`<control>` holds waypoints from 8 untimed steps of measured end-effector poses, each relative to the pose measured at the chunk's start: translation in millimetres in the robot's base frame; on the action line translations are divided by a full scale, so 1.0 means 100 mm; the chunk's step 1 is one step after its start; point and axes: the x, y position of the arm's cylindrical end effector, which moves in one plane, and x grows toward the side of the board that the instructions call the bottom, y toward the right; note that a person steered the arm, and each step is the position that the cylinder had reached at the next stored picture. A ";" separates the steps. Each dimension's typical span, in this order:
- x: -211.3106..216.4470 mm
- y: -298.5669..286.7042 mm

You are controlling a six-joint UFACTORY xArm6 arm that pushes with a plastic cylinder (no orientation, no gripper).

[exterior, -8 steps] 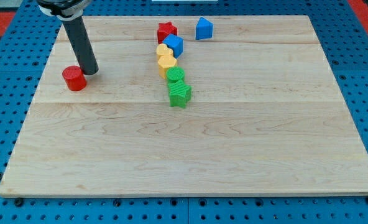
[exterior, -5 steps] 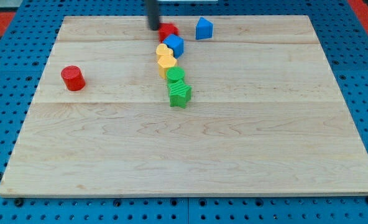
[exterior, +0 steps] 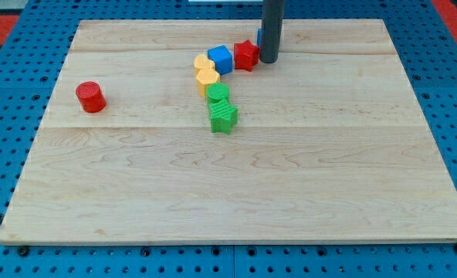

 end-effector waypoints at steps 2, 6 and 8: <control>-0.70 -0.24; -0.34 -0.35; 0.30 0.09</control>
